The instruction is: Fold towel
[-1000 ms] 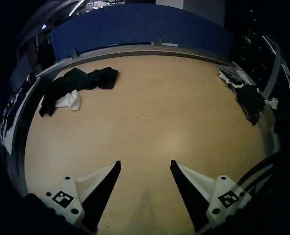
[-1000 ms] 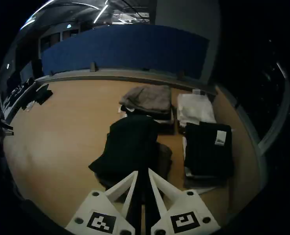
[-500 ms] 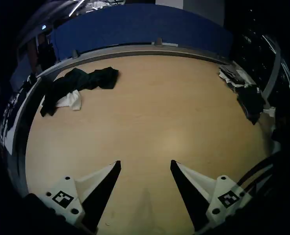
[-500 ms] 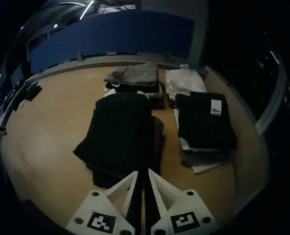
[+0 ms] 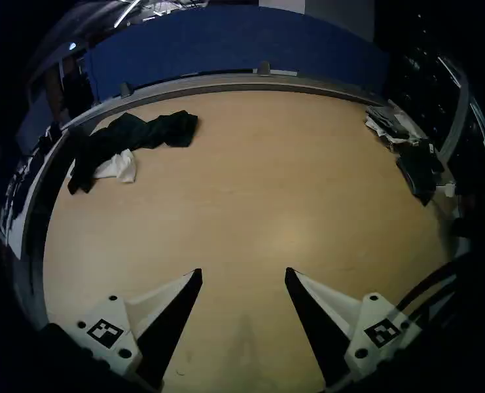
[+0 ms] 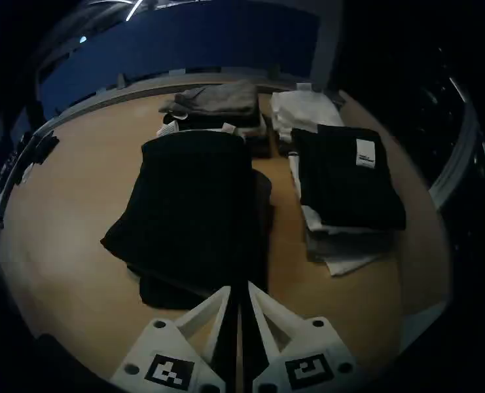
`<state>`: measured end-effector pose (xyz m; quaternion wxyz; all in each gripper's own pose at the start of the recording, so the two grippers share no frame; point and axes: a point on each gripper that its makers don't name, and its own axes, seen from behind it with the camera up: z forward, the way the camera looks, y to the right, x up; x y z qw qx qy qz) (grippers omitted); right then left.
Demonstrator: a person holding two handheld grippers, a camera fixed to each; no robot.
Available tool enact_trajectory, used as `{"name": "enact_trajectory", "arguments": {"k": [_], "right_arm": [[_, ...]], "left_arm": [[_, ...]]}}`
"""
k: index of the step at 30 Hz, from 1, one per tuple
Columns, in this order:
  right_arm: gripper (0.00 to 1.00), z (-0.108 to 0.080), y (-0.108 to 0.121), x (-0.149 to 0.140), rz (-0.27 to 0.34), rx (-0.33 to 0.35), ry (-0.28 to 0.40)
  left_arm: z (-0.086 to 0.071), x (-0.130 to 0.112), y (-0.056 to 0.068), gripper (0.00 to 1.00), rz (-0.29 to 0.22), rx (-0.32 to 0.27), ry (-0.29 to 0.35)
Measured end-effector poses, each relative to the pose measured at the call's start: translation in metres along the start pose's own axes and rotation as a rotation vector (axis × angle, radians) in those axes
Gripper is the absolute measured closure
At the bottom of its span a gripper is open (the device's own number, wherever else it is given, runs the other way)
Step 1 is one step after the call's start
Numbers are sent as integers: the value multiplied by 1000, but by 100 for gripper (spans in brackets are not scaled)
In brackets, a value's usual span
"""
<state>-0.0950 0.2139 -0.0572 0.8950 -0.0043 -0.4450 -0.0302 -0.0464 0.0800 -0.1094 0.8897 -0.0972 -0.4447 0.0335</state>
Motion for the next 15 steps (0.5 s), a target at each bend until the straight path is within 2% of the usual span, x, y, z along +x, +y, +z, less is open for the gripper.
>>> {"name": "enact_trajectory", "arguments": {"k": [3, 5, 11, 13, 15], "right_arm": [[97, -2, 1, 2, 14, 0, 8], [91, -5, 2, 4, 24, -4, 21], [46, -18, 6, 6, 28, -30, 47], [36, -24, 6, 6, 28, -37, 58], [32, -29, 5, 8, 29, -43, 73]], "left_arm": [[0, 0, -1, 6, 0, 1, 0], [0, 0, -2, 6, 2, 3, 1], [1, 4, -4, 6, 3, 2, 5], [2, 6, -4, 6, 1, 0, 6], [2, 7, -3, 6, 0, -3, 7]]}}
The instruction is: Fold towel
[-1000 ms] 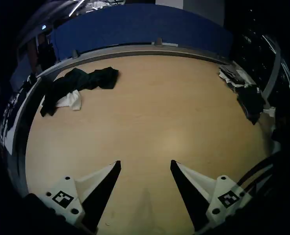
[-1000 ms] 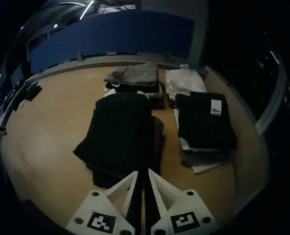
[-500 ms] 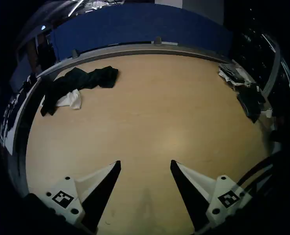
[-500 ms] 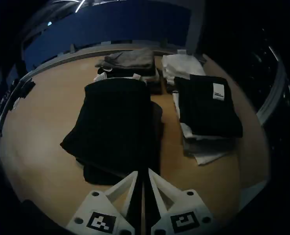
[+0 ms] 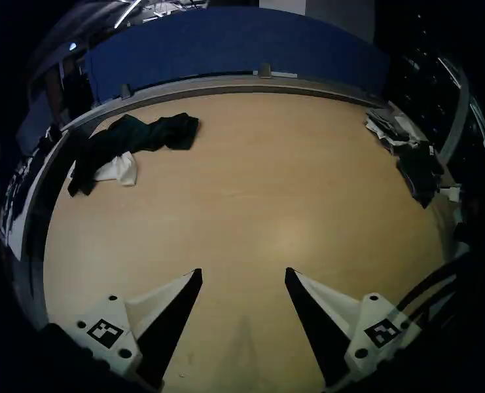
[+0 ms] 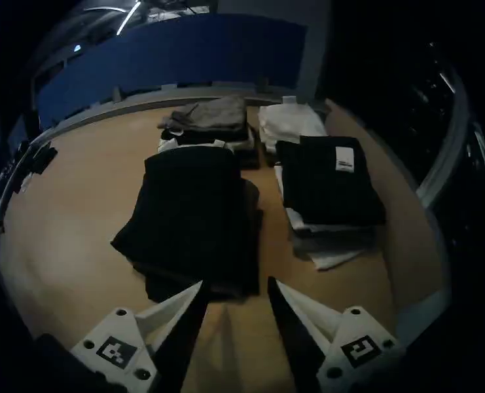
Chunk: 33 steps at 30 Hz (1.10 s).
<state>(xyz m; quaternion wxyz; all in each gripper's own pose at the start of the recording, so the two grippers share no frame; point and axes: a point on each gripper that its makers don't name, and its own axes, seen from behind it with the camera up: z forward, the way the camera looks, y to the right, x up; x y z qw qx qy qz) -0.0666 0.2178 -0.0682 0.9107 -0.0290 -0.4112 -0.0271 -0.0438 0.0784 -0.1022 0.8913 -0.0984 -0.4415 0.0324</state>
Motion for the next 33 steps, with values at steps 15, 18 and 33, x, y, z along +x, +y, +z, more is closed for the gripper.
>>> {"name": "enact_trajectory", "arguments": {"k": [15, 18, 33], "right_arm": [[3, 0, -35, 57, -37, 43, 110], [0, 4, -41, 69, -53, 55, 131], [0, 28, -54, 93, -73, 70, 150]], "left_arm": [[-1, 4, 3, 6, -2, -6, 9], [-1, 5, 0, 6, -9, -1, 13], [0, 9, -10, 6, -21, 16, 19]]}}
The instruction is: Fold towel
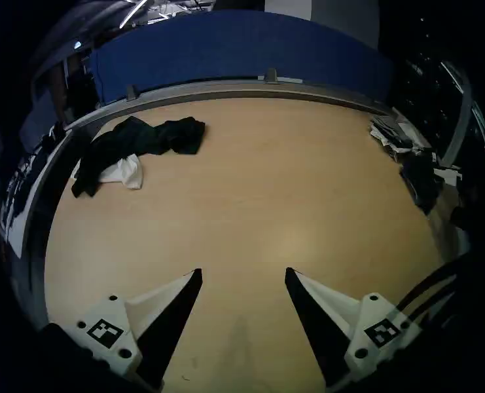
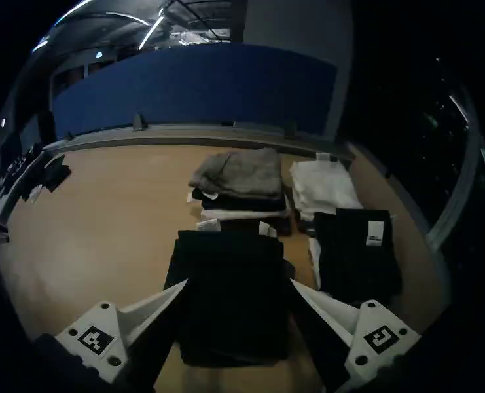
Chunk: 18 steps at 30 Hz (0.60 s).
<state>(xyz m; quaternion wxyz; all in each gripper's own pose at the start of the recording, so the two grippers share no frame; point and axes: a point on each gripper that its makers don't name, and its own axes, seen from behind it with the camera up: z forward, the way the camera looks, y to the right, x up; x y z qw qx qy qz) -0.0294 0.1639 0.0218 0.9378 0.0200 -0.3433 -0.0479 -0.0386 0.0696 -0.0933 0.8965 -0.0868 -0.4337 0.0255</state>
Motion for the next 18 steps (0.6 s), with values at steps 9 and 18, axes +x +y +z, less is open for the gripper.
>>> {"name": "enact_trajectory", "arguments": {"k": [9, 18], "right_arm": [[0, 27, -8, 11, -10, 25, -10], [0, 56, -1, 12, -8, 21, -43]], "left_arm": [[0, -7, -6, 6, -12, 19, -14], [-2, -11, -16, 6, -25, 42, -25]]}}
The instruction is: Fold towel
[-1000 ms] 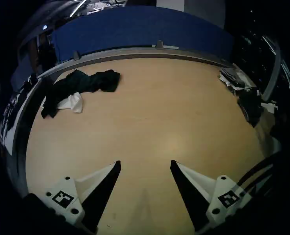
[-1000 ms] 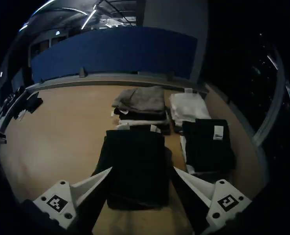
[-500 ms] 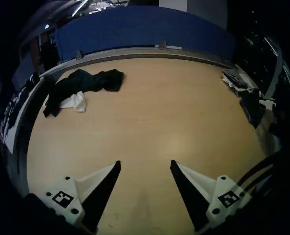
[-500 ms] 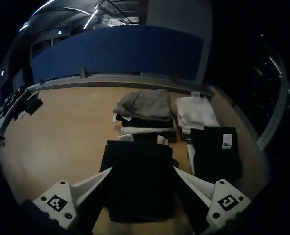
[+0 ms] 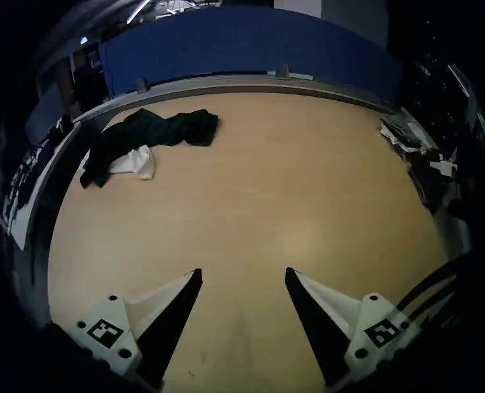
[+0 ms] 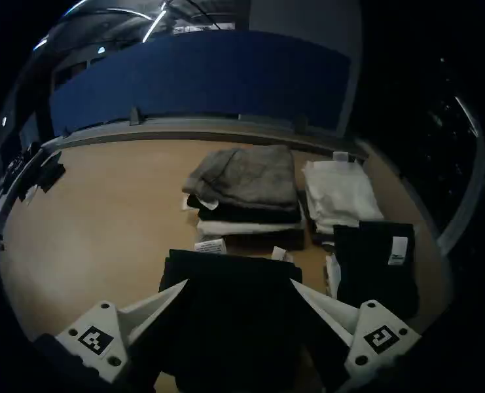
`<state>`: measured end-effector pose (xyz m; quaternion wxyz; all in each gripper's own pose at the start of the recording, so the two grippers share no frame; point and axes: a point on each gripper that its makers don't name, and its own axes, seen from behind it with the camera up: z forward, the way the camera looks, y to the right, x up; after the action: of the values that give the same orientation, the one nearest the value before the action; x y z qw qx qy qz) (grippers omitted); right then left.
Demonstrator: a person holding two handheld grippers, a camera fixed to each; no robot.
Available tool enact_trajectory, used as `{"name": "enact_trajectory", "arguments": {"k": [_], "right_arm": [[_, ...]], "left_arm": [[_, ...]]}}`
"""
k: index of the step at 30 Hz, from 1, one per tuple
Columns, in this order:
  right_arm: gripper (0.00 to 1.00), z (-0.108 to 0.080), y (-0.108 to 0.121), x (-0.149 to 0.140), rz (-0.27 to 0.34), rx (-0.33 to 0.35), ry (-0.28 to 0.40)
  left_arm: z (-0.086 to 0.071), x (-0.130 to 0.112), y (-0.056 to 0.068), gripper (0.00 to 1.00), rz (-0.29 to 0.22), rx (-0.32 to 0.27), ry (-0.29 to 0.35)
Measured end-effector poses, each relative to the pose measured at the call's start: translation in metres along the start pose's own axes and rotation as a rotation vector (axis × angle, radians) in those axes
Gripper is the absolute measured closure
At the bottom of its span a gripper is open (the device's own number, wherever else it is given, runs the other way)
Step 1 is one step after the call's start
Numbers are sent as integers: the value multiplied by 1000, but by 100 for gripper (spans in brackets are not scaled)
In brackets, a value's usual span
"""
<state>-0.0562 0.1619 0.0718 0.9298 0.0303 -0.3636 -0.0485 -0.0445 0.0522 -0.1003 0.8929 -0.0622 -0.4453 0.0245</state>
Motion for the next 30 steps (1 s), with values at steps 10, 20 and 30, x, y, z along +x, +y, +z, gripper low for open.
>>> {"name": "enact_trajectory", "arguments": {"k": [10, 20, 30], "right_arm": [[0, 26, 4, -21, 0, -12, -65], [0, 20, 2, -14, -4, -6, -48], [0, -20, -4, -10, 21, -14, 21]], "left_arm": [[0, -6, -6, 6, -4, 16, -14], [4, -4, -2, 6, 0, 10, -13], [3, -1, 1, 6, -9, -1, -1]]}}
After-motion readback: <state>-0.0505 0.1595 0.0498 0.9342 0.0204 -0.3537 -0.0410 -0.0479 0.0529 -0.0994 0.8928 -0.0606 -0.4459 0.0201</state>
